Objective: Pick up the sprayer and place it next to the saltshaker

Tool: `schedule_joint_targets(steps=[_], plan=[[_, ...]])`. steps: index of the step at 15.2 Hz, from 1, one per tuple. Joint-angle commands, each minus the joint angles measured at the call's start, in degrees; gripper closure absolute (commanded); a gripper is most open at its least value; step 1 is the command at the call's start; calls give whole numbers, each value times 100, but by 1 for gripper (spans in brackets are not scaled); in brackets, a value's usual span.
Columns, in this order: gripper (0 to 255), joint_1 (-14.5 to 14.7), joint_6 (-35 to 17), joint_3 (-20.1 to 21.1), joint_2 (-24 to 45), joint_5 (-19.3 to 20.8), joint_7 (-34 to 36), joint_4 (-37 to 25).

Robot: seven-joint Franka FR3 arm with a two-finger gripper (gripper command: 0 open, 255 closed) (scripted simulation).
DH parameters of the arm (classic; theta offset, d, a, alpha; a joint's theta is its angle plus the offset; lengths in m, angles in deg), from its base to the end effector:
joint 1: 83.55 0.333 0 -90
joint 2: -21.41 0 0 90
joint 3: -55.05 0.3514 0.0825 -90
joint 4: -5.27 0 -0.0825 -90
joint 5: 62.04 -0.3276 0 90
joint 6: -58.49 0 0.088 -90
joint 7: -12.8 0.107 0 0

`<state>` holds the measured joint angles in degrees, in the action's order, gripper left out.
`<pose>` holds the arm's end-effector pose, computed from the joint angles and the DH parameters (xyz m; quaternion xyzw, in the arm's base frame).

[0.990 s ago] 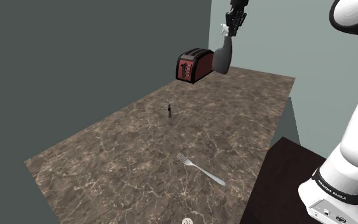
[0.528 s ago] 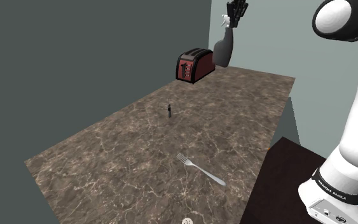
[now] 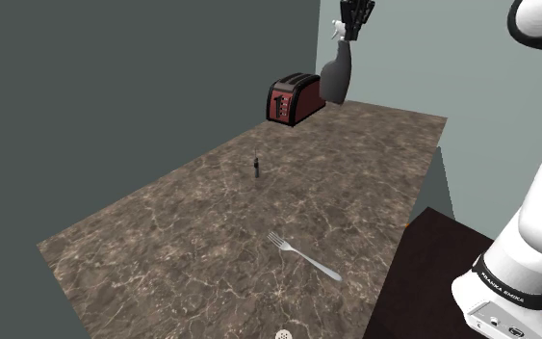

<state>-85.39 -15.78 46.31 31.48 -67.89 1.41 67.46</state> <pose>0.5159 -0.0710 0.7403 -0.9989 -0.0232 -0.0247 0.0315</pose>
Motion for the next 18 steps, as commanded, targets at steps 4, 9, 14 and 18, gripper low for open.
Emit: schedule_joint_targets(steps=[4, 9, 14, 18], plan=[[255, 435, -583, 299, -1073, 207, 624, 1598], [255, 738, -941, 661, -1786, 265, 1261, 2627], [255, 996, -1208, 1061, -2313, 232, 1904, 3383], [255, 1195, -1387, 1398, -2621, 161, 2422, 3838]])
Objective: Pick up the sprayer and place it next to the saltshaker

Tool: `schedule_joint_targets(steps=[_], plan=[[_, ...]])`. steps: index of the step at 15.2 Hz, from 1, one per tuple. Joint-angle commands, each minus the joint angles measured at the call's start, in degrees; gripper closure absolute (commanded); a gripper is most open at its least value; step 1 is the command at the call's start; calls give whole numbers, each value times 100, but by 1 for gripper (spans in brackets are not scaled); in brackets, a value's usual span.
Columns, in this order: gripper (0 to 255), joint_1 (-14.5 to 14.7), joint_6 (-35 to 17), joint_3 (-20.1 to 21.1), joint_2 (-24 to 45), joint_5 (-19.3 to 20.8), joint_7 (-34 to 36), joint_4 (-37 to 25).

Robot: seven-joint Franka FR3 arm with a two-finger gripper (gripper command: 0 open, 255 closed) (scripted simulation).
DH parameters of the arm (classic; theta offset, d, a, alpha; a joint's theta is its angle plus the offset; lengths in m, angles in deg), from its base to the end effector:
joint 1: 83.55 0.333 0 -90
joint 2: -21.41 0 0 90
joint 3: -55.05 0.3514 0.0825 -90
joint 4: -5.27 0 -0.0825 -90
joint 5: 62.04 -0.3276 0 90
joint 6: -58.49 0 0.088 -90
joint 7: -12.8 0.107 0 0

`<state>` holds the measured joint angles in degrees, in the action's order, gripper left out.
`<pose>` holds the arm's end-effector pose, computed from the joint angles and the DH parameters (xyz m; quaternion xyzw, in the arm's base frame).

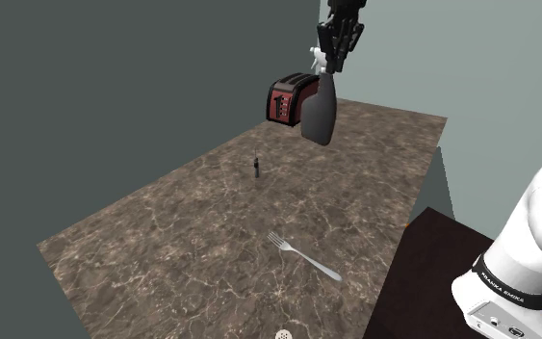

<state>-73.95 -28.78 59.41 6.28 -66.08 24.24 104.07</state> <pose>0.3840 0.1102 0.7104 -0.9989 -0.0237 -0.0247 0.0314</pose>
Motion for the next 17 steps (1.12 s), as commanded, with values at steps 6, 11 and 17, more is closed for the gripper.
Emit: schedule_joint_targets(steps=[6, 11, 17], plan=[[255, 346, -330, 625, -382, -164, 931, 641], [255, 582, -525, 1108, -449, -285, 1608, 844], [255, 851, -759, 1723, -318, -371, 2454, 872]])
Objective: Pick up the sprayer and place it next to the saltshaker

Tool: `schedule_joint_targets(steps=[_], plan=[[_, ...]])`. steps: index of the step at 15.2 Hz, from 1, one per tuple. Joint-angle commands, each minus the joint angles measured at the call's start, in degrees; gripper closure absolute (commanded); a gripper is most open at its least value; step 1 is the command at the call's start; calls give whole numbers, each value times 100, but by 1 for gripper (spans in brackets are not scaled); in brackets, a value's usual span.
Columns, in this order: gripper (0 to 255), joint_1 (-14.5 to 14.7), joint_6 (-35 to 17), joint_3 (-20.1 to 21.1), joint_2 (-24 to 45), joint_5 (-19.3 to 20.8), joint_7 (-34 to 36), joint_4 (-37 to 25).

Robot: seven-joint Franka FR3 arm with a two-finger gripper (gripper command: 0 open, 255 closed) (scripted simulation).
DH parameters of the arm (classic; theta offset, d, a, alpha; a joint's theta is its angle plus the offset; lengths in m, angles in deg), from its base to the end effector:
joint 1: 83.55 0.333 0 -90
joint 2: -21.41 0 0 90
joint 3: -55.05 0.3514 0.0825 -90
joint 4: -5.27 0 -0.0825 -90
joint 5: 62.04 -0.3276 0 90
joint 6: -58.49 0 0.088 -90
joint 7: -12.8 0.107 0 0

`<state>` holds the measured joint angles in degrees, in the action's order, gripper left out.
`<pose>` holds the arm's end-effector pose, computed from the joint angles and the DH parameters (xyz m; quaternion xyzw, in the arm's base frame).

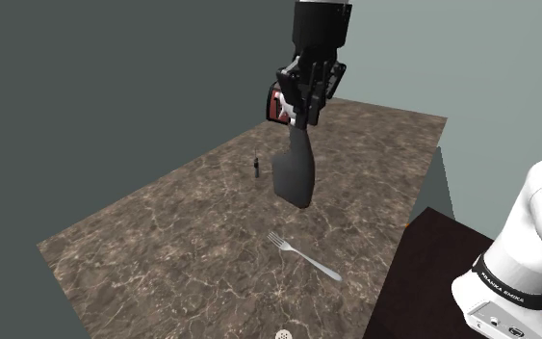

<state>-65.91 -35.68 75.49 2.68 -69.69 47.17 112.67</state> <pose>0.2842 0.2798 0.6740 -0.9989 -0.0235 -0.0249 0.0310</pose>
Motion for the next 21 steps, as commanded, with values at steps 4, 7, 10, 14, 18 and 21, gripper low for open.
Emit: schedule_joint_targets(steps=[4, 7, 10, 14, 18, 21], plan=[[255, 212, -223, 552, 266, 5, 755, -100], [255, 333, -334, 889, 512, 75, 1225, -253], [255, 455, -432, 1237, 832, 214, 1720, -469], [255, 658, -529, 1693, 1387, 539, 2433, -861], [255, 968, -550, 2097, 2105, 1049, 3202, -1387], [255, 1334, -486, 2305, 2738, 1535, 3785, -1889]])
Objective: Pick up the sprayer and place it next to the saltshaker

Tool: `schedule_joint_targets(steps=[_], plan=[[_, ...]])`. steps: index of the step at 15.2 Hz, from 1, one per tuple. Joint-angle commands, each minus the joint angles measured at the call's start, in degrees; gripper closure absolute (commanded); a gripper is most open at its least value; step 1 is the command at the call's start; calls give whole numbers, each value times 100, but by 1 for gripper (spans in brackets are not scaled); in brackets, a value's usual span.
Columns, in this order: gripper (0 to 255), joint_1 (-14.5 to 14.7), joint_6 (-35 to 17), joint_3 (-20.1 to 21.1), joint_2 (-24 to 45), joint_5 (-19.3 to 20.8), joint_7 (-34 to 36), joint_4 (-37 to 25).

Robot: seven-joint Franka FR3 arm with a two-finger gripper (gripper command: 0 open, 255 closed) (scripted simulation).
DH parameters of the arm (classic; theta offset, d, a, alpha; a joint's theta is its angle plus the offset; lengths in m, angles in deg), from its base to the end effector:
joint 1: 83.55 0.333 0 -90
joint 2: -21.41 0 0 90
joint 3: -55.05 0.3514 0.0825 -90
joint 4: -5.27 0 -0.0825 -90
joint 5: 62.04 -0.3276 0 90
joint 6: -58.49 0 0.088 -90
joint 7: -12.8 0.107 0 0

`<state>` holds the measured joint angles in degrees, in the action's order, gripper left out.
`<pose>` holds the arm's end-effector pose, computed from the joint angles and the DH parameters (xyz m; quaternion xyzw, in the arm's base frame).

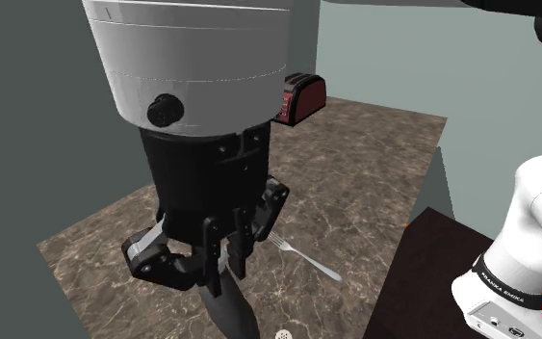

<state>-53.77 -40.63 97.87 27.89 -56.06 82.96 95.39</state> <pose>0.1942 0.5055 0.6293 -0.9989 -0.0246 -0.0246 0.0309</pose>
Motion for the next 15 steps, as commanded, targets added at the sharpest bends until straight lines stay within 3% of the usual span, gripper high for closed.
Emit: schedule_joint_targets(steps=[1, 15], plan=[[255, 318, 62, 126, 508, 398, 447, -411], [255, 229, -1035, 60, 450, 383, 483, 731]])
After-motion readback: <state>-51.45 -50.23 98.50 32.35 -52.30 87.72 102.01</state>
